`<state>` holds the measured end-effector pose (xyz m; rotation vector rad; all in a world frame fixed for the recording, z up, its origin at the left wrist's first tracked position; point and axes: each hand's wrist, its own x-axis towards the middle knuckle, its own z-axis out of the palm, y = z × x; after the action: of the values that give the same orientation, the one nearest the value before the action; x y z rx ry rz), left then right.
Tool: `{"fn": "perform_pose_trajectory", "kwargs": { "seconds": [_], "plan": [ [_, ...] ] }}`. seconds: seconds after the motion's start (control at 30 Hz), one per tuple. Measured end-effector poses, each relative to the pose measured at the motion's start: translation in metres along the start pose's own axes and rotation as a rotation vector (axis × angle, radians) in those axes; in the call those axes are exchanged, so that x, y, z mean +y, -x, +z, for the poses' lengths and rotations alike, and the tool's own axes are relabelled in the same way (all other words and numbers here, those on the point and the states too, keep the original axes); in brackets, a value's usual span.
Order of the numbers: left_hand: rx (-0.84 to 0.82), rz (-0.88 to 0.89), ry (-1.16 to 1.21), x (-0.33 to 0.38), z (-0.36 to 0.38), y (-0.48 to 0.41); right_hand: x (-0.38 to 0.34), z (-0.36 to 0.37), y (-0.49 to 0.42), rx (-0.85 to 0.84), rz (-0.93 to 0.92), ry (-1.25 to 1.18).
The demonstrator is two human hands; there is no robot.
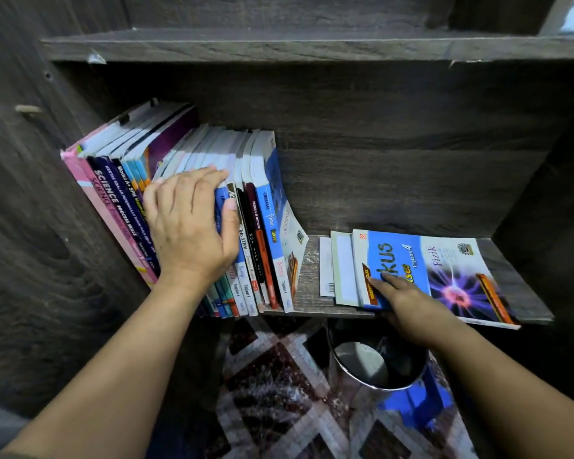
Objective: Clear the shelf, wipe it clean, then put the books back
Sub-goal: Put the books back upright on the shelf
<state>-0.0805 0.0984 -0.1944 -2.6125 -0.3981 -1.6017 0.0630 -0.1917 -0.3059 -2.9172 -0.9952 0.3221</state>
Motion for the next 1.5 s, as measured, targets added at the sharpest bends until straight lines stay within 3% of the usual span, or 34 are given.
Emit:
{"fn": "perform_pose_trajectory", "kwargs": {
  "seconds": [0.1,0.23,0.43,0.6,0.8,1.07,1.3,1.4,1.5],
  "plan": [
    [0.0,-0.009,-0.005,0.001,0.001,0.0,0.0,-0.014,0.0,0.121,0.062,-0.02],
    [-0.001,-0.008,-0.009,0.0,0.0,0.001,-0.006,-0.024,-0.005,0.156,0.216,0.073],
    [0.02,-0.029,0.003,0.003,0.003,0.001,-0.018,-0.07,-0.007,0.575,0.313,-0.091],
    [0.002,-0.04,0.004,0.004,0.003,0.001,-0.06,-0.105,0.004,0.886,0.157,-0.349],
    [-0.021,-0.041,0.01,0.004,0.0,0.001,-0.117,-0.109,-0.007,1.073,-0.038,-0.643],
    [-0.017,-0.027,0.013,0.003,-0.001,0.0,-0.179,-0.069,-0.033,0.906,-0.064,-1.21],
    [0.027,-0.013,0.015,0.006,0.0,0.0,-0.17,-0.055,-0.041,0.446,-0.47,-1.129],
    [0.023,-0.021,0.004,0.007,-0.003,-0.002,-0.151,-0.044,-0.04,0.335,-0.521,-1.049],
    [-0.05,-0.042,-0.065,0.013,-0.008,-0.006,-0.131,-0.042,-0.035,0.269,-0.412,-0.956]
  ]
}}
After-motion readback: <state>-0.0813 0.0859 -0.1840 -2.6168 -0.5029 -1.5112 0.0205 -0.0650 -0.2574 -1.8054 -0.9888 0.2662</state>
